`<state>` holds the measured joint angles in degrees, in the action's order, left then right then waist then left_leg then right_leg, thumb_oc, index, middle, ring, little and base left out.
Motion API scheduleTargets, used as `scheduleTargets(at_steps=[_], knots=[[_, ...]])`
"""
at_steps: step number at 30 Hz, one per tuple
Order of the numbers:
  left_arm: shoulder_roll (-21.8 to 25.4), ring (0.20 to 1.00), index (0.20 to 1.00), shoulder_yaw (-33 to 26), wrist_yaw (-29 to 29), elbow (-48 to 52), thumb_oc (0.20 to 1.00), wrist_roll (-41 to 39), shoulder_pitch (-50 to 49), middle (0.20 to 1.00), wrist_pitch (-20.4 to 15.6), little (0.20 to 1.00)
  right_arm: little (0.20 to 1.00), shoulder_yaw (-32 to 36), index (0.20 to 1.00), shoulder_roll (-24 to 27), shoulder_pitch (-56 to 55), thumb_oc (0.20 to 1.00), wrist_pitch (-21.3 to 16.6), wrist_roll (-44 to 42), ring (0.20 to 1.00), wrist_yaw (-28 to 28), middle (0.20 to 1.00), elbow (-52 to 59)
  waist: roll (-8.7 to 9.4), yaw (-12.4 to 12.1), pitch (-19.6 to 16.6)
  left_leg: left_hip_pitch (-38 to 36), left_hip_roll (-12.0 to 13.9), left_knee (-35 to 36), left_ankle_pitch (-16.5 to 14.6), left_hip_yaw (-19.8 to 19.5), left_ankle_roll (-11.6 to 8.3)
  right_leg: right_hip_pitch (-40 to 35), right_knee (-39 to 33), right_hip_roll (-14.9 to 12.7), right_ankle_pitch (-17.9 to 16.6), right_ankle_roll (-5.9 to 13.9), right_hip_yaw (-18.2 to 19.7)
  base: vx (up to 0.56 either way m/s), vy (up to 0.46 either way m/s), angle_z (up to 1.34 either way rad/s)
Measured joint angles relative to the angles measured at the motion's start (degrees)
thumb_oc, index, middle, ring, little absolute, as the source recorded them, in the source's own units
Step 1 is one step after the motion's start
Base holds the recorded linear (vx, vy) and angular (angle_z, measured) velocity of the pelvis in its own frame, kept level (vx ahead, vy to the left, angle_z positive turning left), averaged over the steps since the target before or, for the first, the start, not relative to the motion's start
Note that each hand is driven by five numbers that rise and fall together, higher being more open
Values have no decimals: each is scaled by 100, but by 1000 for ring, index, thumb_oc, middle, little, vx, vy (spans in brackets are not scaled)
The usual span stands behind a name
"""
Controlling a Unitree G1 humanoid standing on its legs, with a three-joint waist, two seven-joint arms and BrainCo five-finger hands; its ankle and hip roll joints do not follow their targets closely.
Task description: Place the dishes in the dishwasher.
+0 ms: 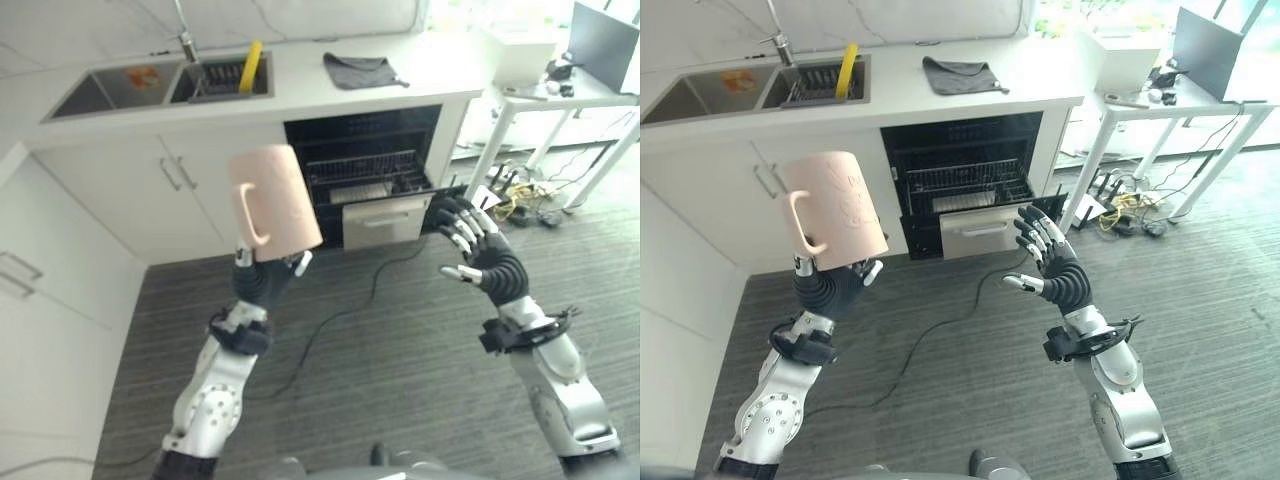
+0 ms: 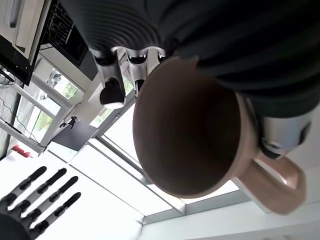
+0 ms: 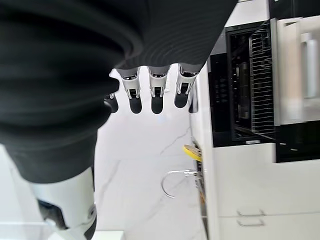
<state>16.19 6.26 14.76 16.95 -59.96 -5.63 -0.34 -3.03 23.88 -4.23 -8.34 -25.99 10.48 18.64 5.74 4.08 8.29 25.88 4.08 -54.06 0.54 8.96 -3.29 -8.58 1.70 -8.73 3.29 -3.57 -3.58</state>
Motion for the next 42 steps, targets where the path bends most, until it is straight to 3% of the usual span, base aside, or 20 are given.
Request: scheduleTargets(at_steps=[3,5,6,8,10,13,14,15,17,21,25,29,31,32,33,34,36,37,38,42], knots=[[168,200,200,-19,68,13,200,14,-257,200,-82,200,1000,-105,1000,357,-140,1000,-9,-2,1000,69,1000,66,-461,-151,-25,-437,104,3095,-11,199,88,-912,-294,-81,441,481,-86,371,166,-98],[57,200,200,86,124,-66,200,17,-280,200,-141,200,1000,-82,1000,668,-405,1000,-44,-3,1000,65,1000,291,-1039,-94,-73,-757,154,4418,-439,169,562,-1381,-445,244,903,1051,-120,313,144,-71],[52,200,200,103,154,-318,200,18,-257,200,-120,200,1000,-241,1000,482,-686,1000,17,2,1000,36,1000,223,-763,-110,-117,-866,-46,4285,19,147,736,-1514,-363,-5,1262,1152,15,240,138,-1],[162,200,200,48,118,-349,200,31,-107,200,-124,200,1000,-222,1000,506,-689,1000,12,-3,1000,96,1000,241,-343,-42,-55,-1047,-324,4888,35,397,695,-1069,-314,394,1061,724,111,236,166,25],[282,200,200,0,129,-359,200,31,143,200,-172,200,1000,-48,1000,388,-393,1000,2,-67,1000,125,1000,276,-100,-179,-6,-1091,-534,4686,165,749,550,-1206,-381,-62,1121,816,-41,240,167,-12],[262,200,200,-60,112,-307,200,33,460,200,-176,200,1000,-48,1000,346,-187,1000,-2,-229,1000,169,1000,380,-389,-269,96,-1420,-600,4928,158,850,533,-1070,-50,96,1137,881,-140,198,103,-14],[362,200,200,-82,108,-208,200,33,591,200,-187,200,1000,-72,1000,287,-179,1000,-1,-226,1000,176,1000,407,-238,-289,105,-1405,-651,4861,139,1058,555,-922,-334,106,1000,672,-203,205,90,17],[368,200,200,-112,108,-199,200,38,738,200,-198,200,1000,-80,1000,214,-203,1000,-6,-221,1000,152,1000,427,-88,-300,136,-1192,-591,3777,26,983,743,-1027,-305,-75,1060,804,-332,205,87,0],[325,200,200,-112,101,-164,200,41,794,200,-183,200,1000,-95,1000,98,-173,1000,-20,-215,1000,97,1000,439,-167,-306,85,-1201,-553,3175,-626,671,644,-1156,-211,-85,1072,1032,-339,176,75,8],[270,200,200,17,50,-176,200,42,707,200,-70,200,1000,-102,1000,26,-154,1000,17,-144,1000,-5,1000,437,-170,-467,70,-1714,-696,4129,-240,537,945,-890,-377,-67,851,1106,-318,119,49,12],[289,200,200,28,49,-143,200,42,437,200,-71,200,1000,-105,1000,-7,-136,1000,20,-99,1000,-43,1000,415,-103,-580,48,-2113,-866,4622,-264,535,745,-346,-351,-186,246,1191,-321,89,91,-1],[289,200,200,34,57,-107,200,41,364,200,-66,200,1000,-88,1000,6,-108,1000,37,-97,1000,-140,1000,413,-73,-615,51,-2153,-839,4679,-157,577,798,-274,-393,-135,225,1182,-316,36,165,-10],[281,200,200,53,71,-118,200,42,363,200,-69,200,1000,-76,1000,12,-110,1000,55,-99,1000,-96,1000,324,-71,-634,55,-2201,-680,4757,-160,597,807,-64,63,51,223,1190,-338,-12,113,-33],[174,200,200,19,185,-413,200,271,503,200,-94,200,1000,-95,1000,-173,-236,1000,35,-102,1000,-86,1000,168,-151,-601,232,-2245,-406,4781,-210,393,997,2204,4236,100,-539,1995,-151,186,-270,-20],[190,200,200,53,187,-458,200,274,470,200,-98,200,1000,-164,1000,-249,-442,1000,27,-101,1000,-87,1000,218,-101,-486,264,-2399,-434,4858,-245,207,938,2908,5320,9,-1549,1921,-1,229,-433,9],[217,200,200,21,191,-789,200,306,582,200,-158,200,1000,-448,1000,-333,-476,1000,-80,-116,1000,-23,1000,26,-29,-363,279,-2268,-373,4720,-365,6,596,3841,5752,-111,-1524,1817,125,306,-709,85],[359,200,200,148,4,-1366,200,499,1106,200,-85,200,1000,-619,1000,-506,-558,1000,19,-113,1000,17,1000,-434,25,-204,284,-2116,-278,4757,-542,98,32,3680,2631,-671,-1039,1563,115,240,-584,145],[457,200,200,232,-42,-1327,200,516,1100,200,-94,200,1000,-716,1000,-510,-505,1000,56,-111,1000,32,1000,-591,224,-169,260,-2170,-238,4778,-399,434,-712,3275,1156,-1057,-1195,1431,218,296,-616,138],[647,200,200,300,-92,-1216,200,526,1035,200,-116,200,1000,-759,1000,-619,-496,1000,71,-111,1000,18,1000,-578,274,-328,337,-2260,-349,4608,-544,399,-813,2860,109,-1367,-1419,1461,311,302,-630,96],[678,200,200,210,-237,-632,200,708,749,200,-208,200,1000,-982,1000,-784,355,1000,238,-99,1000,-48,1000,-350,179,-521,379,-2296,-273,3957,-824,92,176,1836,-310,-1159,-2001,1459,307,123,-483,44]])
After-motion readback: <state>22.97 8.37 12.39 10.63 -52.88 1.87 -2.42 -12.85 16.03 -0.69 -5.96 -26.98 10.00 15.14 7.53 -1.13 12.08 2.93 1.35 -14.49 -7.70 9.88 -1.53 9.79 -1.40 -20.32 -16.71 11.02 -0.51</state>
